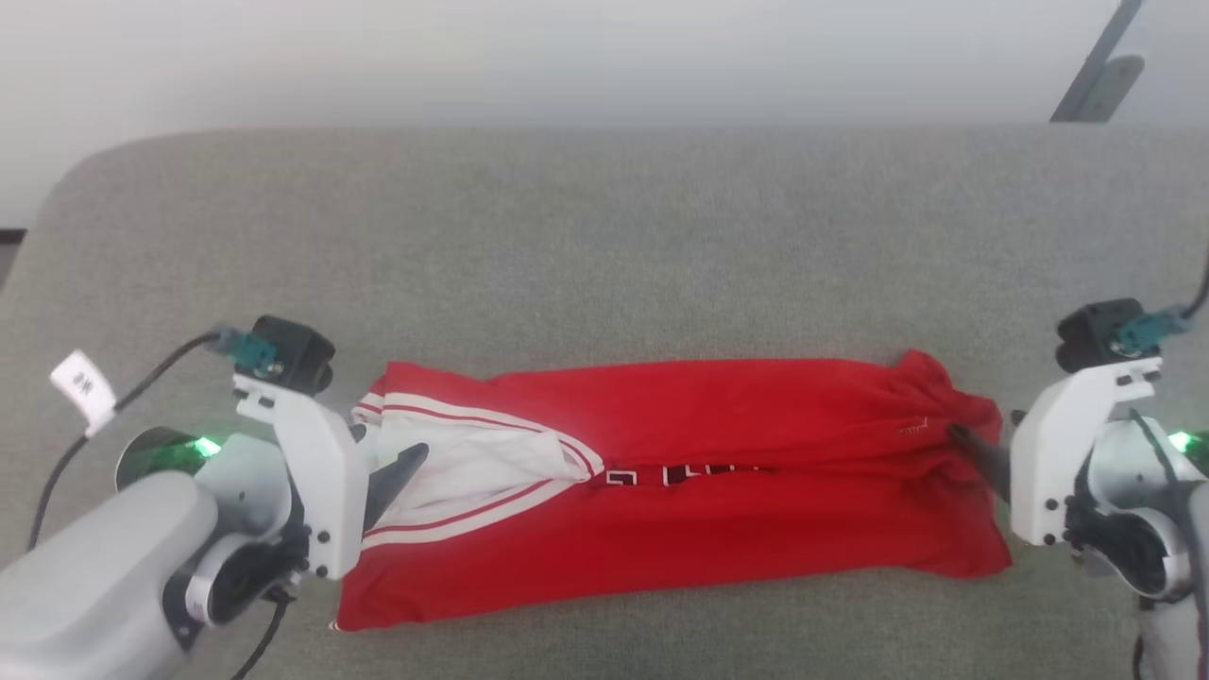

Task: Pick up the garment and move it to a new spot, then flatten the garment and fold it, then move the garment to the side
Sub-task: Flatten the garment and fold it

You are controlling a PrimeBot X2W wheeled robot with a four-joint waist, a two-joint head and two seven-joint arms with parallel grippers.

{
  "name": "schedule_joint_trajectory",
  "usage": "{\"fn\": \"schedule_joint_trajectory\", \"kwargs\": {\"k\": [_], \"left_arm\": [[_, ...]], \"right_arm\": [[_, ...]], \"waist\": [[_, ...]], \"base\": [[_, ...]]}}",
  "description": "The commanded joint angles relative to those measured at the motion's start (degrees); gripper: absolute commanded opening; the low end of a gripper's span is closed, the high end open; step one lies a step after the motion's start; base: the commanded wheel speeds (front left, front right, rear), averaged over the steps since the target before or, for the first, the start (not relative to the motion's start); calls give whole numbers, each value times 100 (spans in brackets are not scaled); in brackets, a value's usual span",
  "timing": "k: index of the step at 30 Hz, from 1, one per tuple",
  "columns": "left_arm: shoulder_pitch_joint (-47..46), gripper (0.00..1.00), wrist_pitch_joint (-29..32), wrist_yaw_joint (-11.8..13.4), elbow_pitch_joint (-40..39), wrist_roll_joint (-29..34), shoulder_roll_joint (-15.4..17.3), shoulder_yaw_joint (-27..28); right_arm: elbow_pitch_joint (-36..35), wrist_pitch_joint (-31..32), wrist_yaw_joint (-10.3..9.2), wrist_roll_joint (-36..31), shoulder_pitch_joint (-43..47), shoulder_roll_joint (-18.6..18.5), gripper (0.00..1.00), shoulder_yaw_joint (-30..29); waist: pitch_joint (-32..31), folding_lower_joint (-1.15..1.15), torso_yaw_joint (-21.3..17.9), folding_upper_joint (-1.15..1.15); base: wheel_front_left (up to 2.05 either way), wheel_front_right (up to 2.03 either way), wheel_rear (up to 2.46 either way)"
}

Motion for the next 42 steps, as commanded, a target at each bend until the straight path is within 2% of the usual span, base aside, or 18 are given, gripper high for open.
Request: {"fn": "schedule_joint_trajectory", "kwargs": {"k": [1,7,15,17,24,32,33,34,42], "left_arm": [[111,100,-147,2,-28,79,25,40],[590,100,-1457,139,-183,473,117,241],[1376,100,-3368,572,-208,649,70,761],[1570,100,-3643,658,-195,745,61,877],[2069,100,-3847,759,-269,1232,-167,1653],[2933,100,-3842,315,-344,2284,-923,3084],[3009,100,-3842,242,-353,2408,-1020,3235],[3151,100,-3843,77,-331,2603,-1206,3487],[3457,100,-3844,-481,-257,3282,-1841,4409]], "right_arm": [[-15,-51,-5,30,51,-6,100,-51],[91,-110,-4,12,205,28,100,-396],[576,123,-4,-26,194,42,100,-814],[736,169,-4,4,157,41,100,-867],[1290,244,-4,76,-13,88,100,-941],[2328,169,-3,186,-317,184,100,-842],[2422,149,-3,218,-365,209,66,-777],[2591,230,0,423,-423,323,0,-688],[2686,151,-2,1012,-649,314,0,-643]], "waist": [[-115,0,49,0],[-320,0,194,0],[-378,0,484,0],[-364,0,564,0],[-247,0,791,0],[-82,0,985,0],[-64,0,998,0],[-38,0,1013,0],[38,0,1006,0]], "base": [[0,0,0],[0,0,0],[0,0,0],[0,0,0],[0,0,0],[0,0,0],[0,0,0],[0,0,0],[0,0,0]]}}
